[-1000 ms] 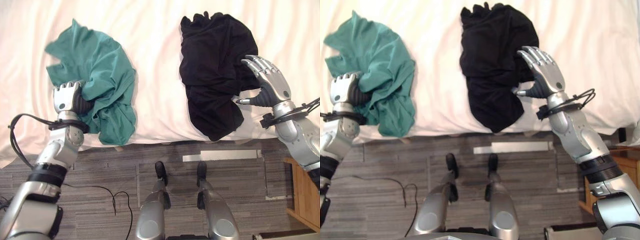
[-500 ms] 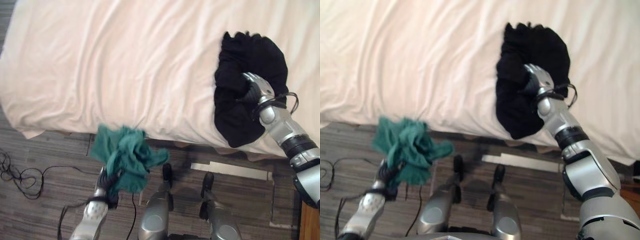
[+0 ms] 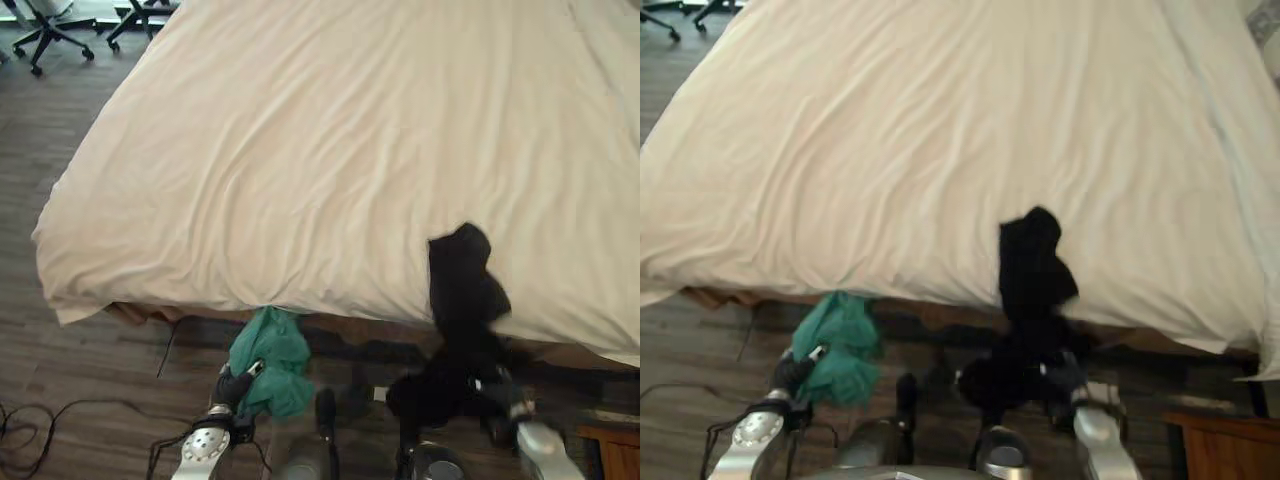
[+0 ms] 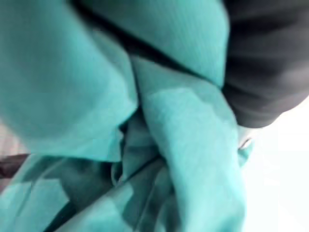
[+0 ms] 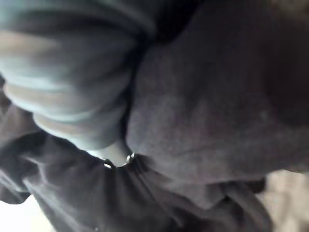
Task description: Tidy up the quilt and then pick up the clothes from the bed and put them into the laundry hamper.
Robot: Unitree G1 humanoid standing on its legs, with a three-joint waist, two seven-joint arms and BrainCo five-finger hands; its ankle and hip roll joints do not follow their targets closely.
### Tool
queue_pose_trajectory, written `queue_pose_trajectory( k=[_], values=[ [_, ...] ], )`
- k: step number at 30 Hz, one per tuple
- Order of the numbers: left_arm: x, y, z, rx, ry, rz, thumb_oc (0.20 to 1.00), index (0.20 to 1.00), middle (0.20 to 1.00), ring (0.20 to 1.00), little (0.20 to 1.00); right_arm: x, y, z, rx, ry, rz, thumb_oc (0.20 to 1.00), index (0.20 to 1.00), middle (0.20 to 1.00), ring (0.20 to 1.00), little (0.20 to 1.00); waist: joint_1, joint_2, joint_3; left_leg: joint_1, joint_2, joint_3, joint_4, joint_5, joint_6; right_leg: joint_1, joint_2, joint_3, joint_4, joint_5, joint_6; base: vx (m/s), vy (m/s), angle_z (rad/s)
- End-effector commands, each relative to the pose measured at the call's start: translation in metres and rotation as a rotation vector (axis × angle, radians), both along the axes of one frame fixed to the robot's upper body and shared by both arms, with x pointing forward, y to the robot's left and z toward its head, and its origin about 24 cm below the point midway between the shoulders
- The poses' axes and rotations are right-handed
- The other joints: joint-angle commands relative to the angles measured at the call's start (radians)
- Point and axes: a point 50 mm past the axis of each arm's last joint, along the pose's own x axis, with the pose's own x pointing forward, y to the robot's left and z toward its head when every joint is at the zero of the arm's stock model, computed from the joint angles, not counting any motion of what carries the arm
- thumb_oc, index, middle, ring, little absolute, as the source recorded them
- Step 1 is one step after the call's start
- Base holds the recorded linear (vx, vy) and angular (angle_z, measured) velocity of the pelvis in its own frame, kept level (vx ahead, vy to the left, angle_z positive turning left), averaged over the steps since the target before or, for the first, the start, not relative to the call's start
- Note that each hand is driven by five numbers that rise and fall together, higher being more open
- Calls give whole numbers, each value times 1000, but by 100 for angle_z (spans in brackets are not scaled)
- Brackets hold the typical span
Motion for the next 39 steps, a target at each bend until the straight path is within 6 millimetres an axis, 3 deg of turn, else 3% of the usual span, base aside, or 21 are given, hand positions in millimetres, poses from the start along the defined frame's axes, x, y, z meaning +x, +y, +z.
queue_pose_trajectory(
  k=[1,2,5,6,9,10,11,12,14,15,17,18,21,23,25,27,31,32,37,38,39],
  values=[
    [-3,14,14,-33,-72,91,200,200,200,200,200,11,21,-2,210,-67,-61,200,200,200,200,200,-11,-29,-47,-2,10,-32,-1,-61,-5,-122,74,281,142,-96,50,-15,42,110],
    [-7,13,11,-54,-64,97,200,200,200,200,200,4,35,-13,271,-16,-55,200,200,200,200,200,11,-27,-47,1,-8,-72,-1,-58,-5,-92,73,266,104,-93,20,22,-29,102],
    [-16,19,1,-81,-28,177,200,200,200,200,200,26,46,-10,227,-26,28,200,200,200,200,200,63,-13,-63,-10,-22,-129,-1,-58,-8,-35,48,176,9,-76,25,15,-23,100],
    [-9,20,0,-65,-34,188,200,200,200,200,200,41,45,-3,172,-64,56,200,200,200,200,200,111,-4,-68,-29,-31,-161,-1,-46,-22,-6,31,110,-40,-68,32,-12,2,104],
    [-2,22,2,-41,-42,180,200,200,200,200,200,47,40,-1,147,-77,42,200,200,200,200,200,128,-2,-68,-55,-32,-161,-1,-29,-35,1,16,46,-51,-73,36,-105,68,144],
    [12,25,7,-7,-69,179,200,200,200,200,200,61,34,10,96,-130,39,200,200,200,200,200,142,3,-53,-90,5,-10,16,-21,-33,8,-26,-73,-51,-76,47,-250,342,225],
    [18,33,9,21,-75,216,200,200,200,200,200,73,31,19,70,-174,30,200,200,200,200,200,125,-11,-57,-80,91,226,54,-58,-30,38,-66,-180,-46,-76,59,-248,341,278],
    [18,34,9,21,-76,216,200,200,200,200,200,73,32,20,70,-174,30,200,200,200,200,200,123,-11,-54,-80,92,224,60,-62,-31,42,-66,-182,-46,-78,60,-167,308,215],
    [21,36,8,28,-63,233,200,200,200,200,200,73,27,20,57,-172,-4,200,200,200,200,200,124,-16,-81,-48,164,313,82,-60,-46,69,-100,-313,-16,-69,48,-105,326,247],
    [21,36,8,28,-62,233,200,200,200,200,200,72,27,20,57,-171,-5,200,200,200,200,200,119,-15,-81,-49,162,307,81,-59,-46,71,-100,-319,-15,-71,49,30,331,200],
    [16,33,2,39,-22,206,200,200,200,200,200,63,21,12,39,-125,-36,200,200,200,200,200,131,-21,-106,-40,117,257,58,-70,-25,82,-126,-365,57,-70,61,142,419,241],
    [9,34,-3,55,12,190,200,200,200,200,200,53,26,1,52,-70,-34,200,200,200,200,200,162,-21,-101,-20,76,215,24,-87,11,53,-175,-386,217,-51,85,120,457,225],
    [8,35,-5,86,30,173,200,200,200,200,200,48,31,-5,42,-44,-13,200,200,200,200,200,175,-17,-83,-6,32,148,2,-107,42,3,-218,-343,385,-9,122,122,328,139],
    [20,24,0,91,-1,125,200,200,200,200,200,51,32,-2,27,-59,-13,200,200,200,200,200,146,5,-64,1,20,66,-1,-86,54,-108,-108,-160,450,-42,85,139,224,106],
    [25,11,-5,81,15,79,200,200,200,200,200,46,22,-2,5,-72,-81,200,200,200,200,200,112,24,-47,23,-3,-49,-1,-88,50,-164,-19,-34,368,-105,80,193,61,217],
    [27,9,-9,89,33,78,200,200,200,200,200,45,18,-3,3,-76,-141,200,200,200,200,200,94,25,-44,35,-11,-103,-1,-98,46,-163,-10,1,263,-112,56,185,-54,183],
    [25,16,-15,131,74,120,200,200,200,200,200,39,11,-7,17,-64,-238,200,200,200,200,200,76,7,-48,49,-28,-164,12,-122,47,-141,-10,82,128,-56,75,161,-85,187],
    [28,-56,-34,115,130,-107,200,200,200,200,200,53,36,-5,-186,-72,52,200,200,200,200,200,144,-17,-60,101,-51,-177,-1,-128,63,21,68,-1,-40,-61,6,125,-84,51],
    [38,-56,-36,170,135,-81,200,200,200,200,200,59,47,-5,-198,-86,95,200,200,200,200,200,135,-16,-60,111,-31,-182,20,-153,38,18,81,-11,-15,-93,-9,123,-90,15],
    [43,-52,-30,172,98,-67,200,200,200,200,200,61,49,-1,-194,-116,125,200,200,200,200,200,142,-22,-42,53,-26,-154,207,-180,6,23,83,-3,-18,-99,-26,26,-116,-6],
    [48,-52,-25,180,72,-74,200,200,200,200,200,65,48,4,-193,-143,129,200,200,200,200,200,154,-18,-12,-30,-20,-150,340,-141,-9,29,82,0,-17,-96,-41,21,-114,-21]
  ],
)
